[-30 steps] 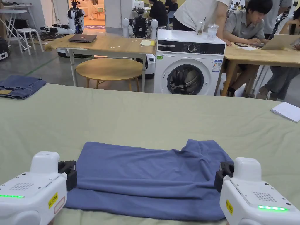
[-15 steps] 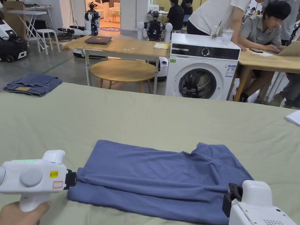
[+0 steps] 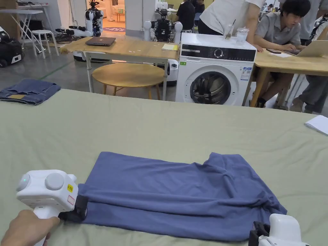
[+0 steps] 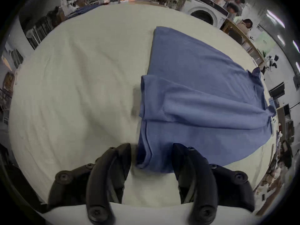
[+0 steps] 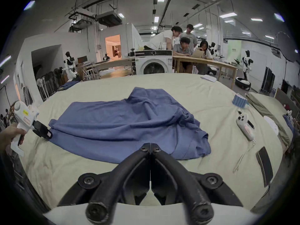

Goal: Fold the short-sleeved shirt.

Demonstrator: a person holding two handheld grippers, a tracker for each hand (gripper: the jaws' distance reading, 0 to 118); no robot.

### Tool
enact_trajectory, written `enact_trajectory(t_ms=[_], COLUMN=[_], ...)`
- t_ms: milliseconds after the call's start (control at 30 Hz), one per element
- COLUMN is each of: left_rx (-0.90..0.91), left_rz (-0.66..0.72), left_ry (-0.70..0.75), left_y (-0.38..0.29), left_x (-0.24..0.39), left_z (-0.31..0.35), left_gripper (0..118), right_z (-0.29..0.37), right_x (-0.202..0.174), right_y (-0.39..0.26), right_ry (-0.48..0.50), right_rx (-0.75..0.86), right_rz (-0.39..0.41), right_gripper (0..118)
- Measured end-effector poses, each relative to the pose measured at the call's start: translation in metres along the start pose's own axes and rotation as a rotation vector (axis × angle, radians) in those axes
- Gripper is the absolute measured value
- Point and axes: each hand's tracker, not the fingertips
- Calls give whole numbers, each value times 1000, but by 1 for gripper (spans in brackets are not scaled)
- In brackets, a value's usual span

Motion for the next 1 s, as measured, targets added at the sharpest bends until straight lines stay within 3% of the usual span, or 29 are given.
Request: enact_trajectory(t_ms=[33,133,400,433,500,533,567,700,800,833,867,933,1000], left_rx=[6,42,144,154,187,189,191,208,209,209,211,209,211], left_rz=[-48,-63,-68,-66,-60,-55,-51,-62,-68,-68,-69,-68,-67], left_ry=[3,-65,-87,-85,-92,-96,-103,-101,-96,-96,-95,-96,-99], left_y=[-3,-5,-48,-52,-55,-57,-57,-54,-52,-52,-52,-52,-52], left_x=[6,2,-4,-5,-10,-11,-12,-14,-14,-14,-14,-15,-15], left_z=[0,3,33,37,43,46,48,51,50,50,49,48,50], left_gripper=[41,2,1,1,1,1,1,1,1,1,1,1,1], right_z=[0,-3,-30,-40,-57,-68,-78,-115,-127,-123,-121,-119,-114], right_x=[3,14,70,77,89,94,98,103,104,102,101,99,91], right_y=[0,-2,12,16,23,25,27,20,10,11,12,11,10], right_ry=[-3,-23,-69,-72,-35,-35,-21,-40,-15,-28,-20,80,9], right_rx=[-5,-25,-147,-193,-230,-284,-317,-428,-462,-431,-425,-416,-401], right_rz=[-2,-11,1,30,29,31,24,65,23,27,32,18,76], right_gripper=[0,0,0,5,41,55,60,60,54,41,6,2,2])
